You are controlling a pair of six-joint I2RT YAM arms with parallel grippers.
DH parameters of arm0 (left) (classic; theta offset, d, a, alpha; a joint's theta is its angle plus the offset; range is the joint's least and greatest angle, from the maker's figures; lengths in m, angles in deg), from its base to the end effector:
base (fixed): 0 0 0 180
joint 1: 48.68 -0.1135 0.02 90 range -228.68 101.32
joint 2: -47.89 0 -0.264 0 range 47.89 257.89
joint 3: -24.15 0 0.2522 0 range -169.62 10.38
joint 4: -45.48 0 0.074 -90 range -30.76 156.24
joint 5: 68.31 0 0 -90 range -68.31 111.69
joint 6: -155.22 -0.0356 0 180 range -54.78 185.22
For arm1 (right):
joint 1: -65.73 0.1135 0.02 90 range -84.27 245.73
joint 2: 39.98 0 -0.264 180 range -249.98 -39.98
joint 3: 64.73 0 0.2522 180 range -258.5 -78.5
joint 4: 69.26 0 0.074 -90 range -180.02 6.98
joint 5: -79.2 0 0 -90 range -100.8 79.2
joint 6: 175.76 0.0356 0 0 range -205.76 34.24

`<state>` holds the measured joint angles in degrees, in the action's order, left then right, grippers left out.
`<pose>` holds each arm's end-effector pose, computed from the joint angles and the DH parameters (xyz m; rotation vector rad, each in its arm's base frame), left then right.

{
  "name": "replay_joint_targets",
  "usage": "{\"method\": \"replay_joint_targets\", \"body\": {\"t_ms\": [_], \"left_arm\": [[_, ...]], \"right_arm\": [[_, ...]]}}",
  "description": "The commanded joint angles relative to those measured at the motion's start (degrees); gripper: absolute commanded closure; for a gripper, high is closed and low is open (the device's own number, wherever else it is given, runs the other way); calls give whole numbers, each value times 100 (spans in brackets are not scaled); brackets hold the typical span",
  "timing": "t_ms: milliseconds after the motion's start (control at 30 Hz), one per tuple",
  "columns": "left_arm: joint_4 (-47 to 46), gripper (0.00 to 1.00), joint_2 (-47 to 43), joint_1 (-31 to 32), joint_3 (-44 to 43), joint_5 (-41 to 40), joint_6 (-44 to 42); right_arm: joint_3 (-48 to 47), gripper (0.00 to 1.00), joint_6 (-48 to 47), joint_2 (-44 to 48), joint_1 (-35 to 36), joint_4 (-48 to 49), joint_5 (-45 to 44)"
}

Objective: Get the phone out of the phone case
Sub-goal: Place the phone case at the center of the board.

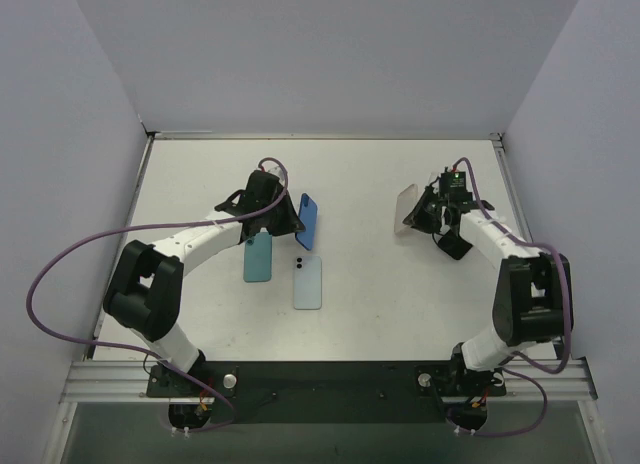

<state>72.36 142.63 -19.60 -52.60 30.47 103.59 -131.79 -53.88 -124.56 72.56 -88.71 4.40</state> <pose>0.3112 -0.1793 0.2217 -0.1215 2.4683 -0.7276 0.3187 0.0476 0.2352 0.3443 2.2455 0.6602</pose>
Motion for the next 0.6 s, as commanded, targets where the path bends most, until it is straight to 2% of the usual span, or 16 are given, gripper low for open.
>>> {"method": "replay_joint_targets", "body": {"t_ms": [0, 67, 100, 167, 200, 267, 467, 500, 567], "left_arm": [[-600, 100, -342, -209, -127, 580, 48], [-592, 100, -333, -306, -197, 660, 65], [-592, 100, -325, -324, -223, 678, 65], [-583, 100, -289, -438, -302, 765, 57], [-600, 100, -255, -491, -337, 836, 57], [-601, 100, -132, -640, -460, 976, 57], [-521, 100, 167, -930, -803, 1310, -49], [-539, 100, 220, -957, -890, 1354, -49], [-635, 100, 439, -1035, -979, 1512, -31]], "right_arm": [[-750, 100, 529, -962, -296, 911, 509], [-1067, 94, 574, -1514, -367, 1070, 747], [-1399, 80, 574, -1666, -367, 896, 721], [-1683, 61, 583, -1938, -367, 588, 406], [-1814, 47, 609, -1940, -367, 161, 205], [-1798, 37, 670, -1774, -358, -62, -463], [-1255, 31, 477, -766, -288, -828, -2018], [-1070, 20, 477, -571, -279, -854, -2108], [-561, 20, 442, 7, -288, -854, -2197]]}}
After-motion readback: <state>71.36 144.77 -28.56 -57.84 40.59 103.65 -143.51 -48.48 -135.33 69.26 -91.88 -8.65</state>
